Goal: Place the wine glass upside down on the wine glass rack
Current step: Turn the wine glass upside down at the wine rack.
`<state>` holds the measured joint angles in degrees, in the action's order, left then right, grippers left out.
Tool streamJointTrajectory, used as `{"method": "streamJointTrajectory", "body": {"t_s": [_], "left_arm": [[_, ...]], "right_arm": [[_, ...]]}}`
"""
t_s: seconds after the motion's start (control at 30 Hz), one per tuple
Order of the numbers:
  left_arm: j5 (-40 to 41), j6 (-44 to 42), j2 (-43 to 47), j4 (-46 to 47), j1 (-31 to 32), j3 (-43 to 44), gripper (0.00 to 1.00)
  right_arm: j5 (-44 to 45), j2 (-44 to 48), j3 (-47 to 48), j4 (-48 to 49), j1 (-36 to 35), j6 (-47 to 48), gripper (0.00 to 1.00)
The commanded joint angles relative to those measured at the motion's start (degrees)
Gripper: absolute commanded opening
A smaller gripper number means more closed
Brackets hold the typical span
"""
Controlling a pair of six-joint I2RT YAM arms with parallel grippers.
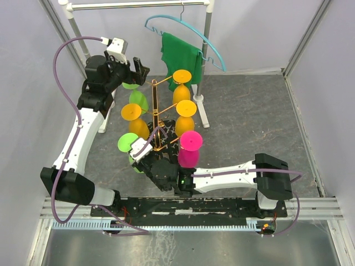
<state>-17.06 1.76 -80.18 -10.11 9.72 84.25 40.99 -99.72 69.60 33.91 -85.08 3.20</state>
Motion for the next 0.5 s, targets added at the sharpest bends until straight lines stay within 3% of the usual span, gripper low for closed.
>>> {"method": "streamJointTrajectory", "body": {"t_s": [0.0, 0.2, 0.47], "left_arm": [[-1.0, 1.7, 2.1, 2.9, -0.4, 0.0, 0.95], [-1.1, 1.8, 2.0, 3.1, -0.5, -0.2, 0.95], [-1.1, 2.1, 2.1, 3.4, -0.6, -0.5, 0.95]], "right_arm": [[-6.4, -0.4, -0.1, 4.6, -2.5, 1.2, 0.02], [-10.3, -0.1, -0.9, 5.8, -2.8, 1.0, 0.02], [-3.7, -0.8, -2.0, 10.1, -2.9, 1.4, 0.03]]}}
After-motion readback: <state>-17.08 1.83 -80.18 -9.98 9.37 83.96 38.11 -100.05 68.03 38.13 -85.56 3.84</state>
